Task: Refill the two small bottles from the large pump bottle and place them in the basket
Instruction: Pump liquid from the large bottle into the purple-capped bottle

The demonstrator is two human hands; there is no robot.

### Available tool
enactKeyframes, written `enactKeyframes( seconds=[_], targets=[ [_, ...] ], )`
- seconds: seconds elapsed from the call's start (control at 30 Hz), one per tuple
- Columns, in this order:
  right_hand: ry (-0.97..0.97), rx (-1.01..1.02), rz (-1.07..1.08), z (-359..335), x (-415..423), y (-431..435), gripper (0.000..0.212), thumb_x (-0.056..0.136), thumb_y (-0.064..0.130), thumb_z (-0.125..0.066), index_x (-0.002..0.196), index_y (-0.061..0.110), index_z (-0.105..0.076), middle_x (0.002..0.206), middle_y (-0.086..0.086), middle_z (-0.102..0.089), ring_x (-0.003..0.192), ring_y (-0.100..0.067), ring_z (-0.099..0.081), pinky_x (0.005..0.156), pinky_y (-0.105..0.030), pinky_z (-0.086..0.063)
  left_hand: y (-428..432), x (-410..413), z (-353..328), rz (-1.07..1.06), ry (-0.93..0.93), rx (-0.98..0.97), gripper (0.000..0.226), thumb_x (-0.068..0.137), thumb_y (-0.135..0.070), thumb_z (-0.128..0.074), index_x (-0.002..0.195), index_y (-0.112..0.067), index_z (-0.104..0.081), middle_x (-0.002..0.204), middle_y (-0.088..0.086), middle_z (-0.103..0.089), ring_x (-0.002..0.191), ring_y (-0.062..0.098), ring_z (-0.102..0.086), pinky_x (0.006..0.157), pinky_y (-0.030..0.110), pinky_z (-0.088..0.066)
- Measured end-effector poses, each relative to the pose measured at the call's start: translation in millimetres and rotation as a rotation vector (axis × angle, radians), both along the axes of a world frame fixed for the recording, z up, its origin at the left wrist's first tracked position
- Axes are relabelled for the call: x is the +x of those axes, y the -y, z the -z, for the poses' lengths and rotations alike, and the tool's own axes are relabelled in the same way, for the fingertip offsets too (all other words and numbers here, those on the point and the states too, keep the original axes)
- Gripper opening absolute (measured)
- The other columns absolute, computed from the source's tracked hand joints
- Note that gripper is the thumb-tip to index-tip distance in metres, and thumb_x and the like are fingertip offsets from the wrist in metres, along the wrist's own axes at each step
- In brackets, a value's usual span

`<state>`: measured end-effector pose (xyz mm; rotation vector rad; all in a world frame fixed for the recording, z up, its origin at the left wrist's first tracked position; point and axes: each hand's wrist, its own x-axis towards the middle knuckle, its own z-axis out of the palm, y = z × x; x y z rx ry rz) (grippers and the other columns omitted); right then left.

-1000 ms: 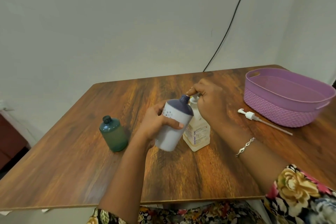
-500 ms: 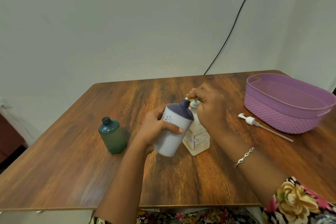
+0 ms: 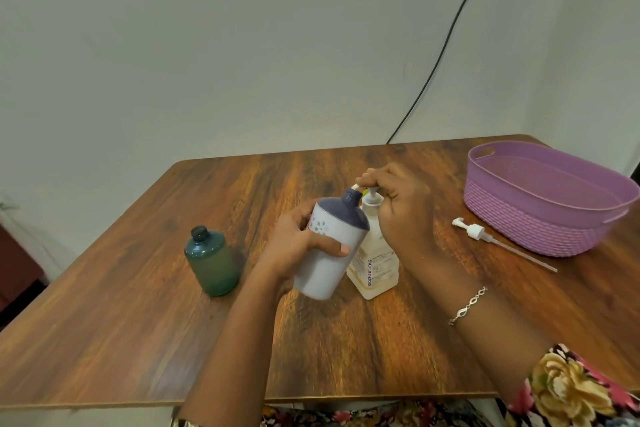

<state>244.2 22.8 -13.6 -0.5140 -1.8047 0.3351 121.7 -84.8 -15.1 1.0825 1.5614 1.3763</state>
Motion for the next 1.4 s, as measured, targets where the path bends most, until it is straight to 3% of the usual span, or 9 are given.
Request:
enactKeyframes(
  seconds=[0.27, 0.37, 0.47, 0.53, 0.67, 0.8, 0.97, 1.2, 1.4],
  targets=[
    [0.052, 0.013, 0.03, 10, -2, -1, 0.027, 0.075, -0.012, -0.048, 0.08, 0.0, -0.071, 0.079, -0.01, -0.066, 0.08, -0.024, -0.064, 0.065, -0.024, -0.045, 0, -2, 2, -0.003, 0.018, 0.008, 0.066, 0.046, -0.008, -0.072, 0.11, -0.016, -0.063, 0.103, 0.009, -0.067, 0.089, 0.026, -0.064, 0.064, 0.033, -0.055],
    [0.006, -0.062, -0.036, 2, -1, 2, 0.03, 0.077, -0.001, -0.043, 0.085, 0.001, -0.072, 0.083, -0.011, -0.067, 0.082, -0.023, -0.063, 0.066, -0.03, -0.051, 0, 0, -3, -0.007, 0.009, 0.012, 0.062, 0.046, -0.01, -0.072, 0.106, -0.02, -0.063, 0.101, 0.007, -0.068, 0.087, 0.023, -0.064, 0.062, 0.031, -0.056],
    [-0.015, -0.095, -0.066, -6, -1, 1, 0.033, 0.079, 0.009, -0.041, 0.087, 0.001, -0.072, 0.083, -0.011, -0.067, 0.081, -0.015, -0.059, 0.066, -0.024, -0.049, -1, 1, -4, -0.013, 0.007, 0.022, 0.059, 0.045, -0.009, -0.073, 0.103, -0.022, -0.065, 0.097, 0.004, -0.069, 0.082, 0.02, -0.065, 0.058, 0.028, -0.055],
    [-0.006, -0.057, -0.046, -4, 1, 1, 0.03, 0.079, 0.005, -0.043, 0.085, 0.0, -0.072, 0.081, -0.012, -0.066, 0.082, -0.017, -0.061, 0.065, -0.021, -0.047, -2, 3, -3, -0.012, 0.015, 0.025, 0.058, 0.045, -0.008, -0.074, 0.1, -0.023, -0.065, 0.094, 0.002, -0.069, 0.079, 0.017, -0.066, 0.056, 0.026, -0.054],
    [0.043, 0.018, 0.008, 3, -1, -4, 0.024, 0.075, -0.009, -0.049, 0.078, -0.001, -0.071, 0.075, -0.012, -0.066, 0.072, -0.026, -0.063, 0.059, -0.031, -0.05, -3, 1, -3, -0.013, 0.002, 0.02, 0.054, 0.045, -0.009, -0.074, 0.096, -0.026, -0.065, 0.091, 0.0, -0.069, 0.077, 0.015, -0.066, 0.057, 0.026, -0.055],
    [0.047, -0.002, 0.011, 8, 0, -5, 0.028, 0.075, -0.01, -0.046, 0.082, 0.0, -0.072, 0.078, -0.011, -0.066, 0.077, -0.024, -0.063, 0.061, -0.027, -0.048, -1, 0, -3, -0.019, -0.024, 0.01, 0.054, 0.045, -0.012, -0.074, 0.097, -0.027, -0.064, 0.092, -0.001, -0.069, 0.077, 0.014, -0.065, 0.058, 0.026, -0.056],
    [0.011, -0.053, -0.055, -3, 1, -4, 0.029, 0.079, 0.006, -0.045, 0.088, 0.001, -0.072, 0.086, -0.012, -0.066, 0.081, -0.016, -0.058, 0.066, -0.015, -0.044, -1, 1, -5, -0.01, -0.049, 0.009, 0.054, 0.047, -0.015, -0.074, 0.098, -0.028, -0.063, 0.096, 0.0, -0.067, 0.083, 0.018, -0.065, 0.061, 0.027, -0.055],
    [0.042, 0.05, 0.018, 5, -2, -3, 0.026, 0.075, -0.008, -0.047, 0.081, -0.001, -0.071, 0.079, -0.011, -0.065, 0.078, -0.023, -0.063, 0.063, -0.03, -0.051, -5, -1, -6, -0.021, -0.033, 0.022, 0.059, 0.045, -0.01, -0.073, 0.102, -0.023, -0.064, 0.1, 0.006, -0.068, 0.086, 0.024, -0.065, 0.065, 0.034, -0.055],
    [0.051, 0.016, 0.018, 8, -1, 0, 0.032, 0.075, -0.007, -0.041, 0.086, -0.002, -0.071, 0.084, -0.013, -0.066, 0.085, -0.026, -0.064, 0.068, -0.029, -0.051, -4, -3, -5, -0.014, -0.042, 0.014, 0.058, 0.047, -0.009, -0.076, 0.102, -0.023, -0.064, 0.1, 0.006, -0.067, 0.087, 0.023, -0.064, 0.065, 0.034, -0.055]
  ],
)
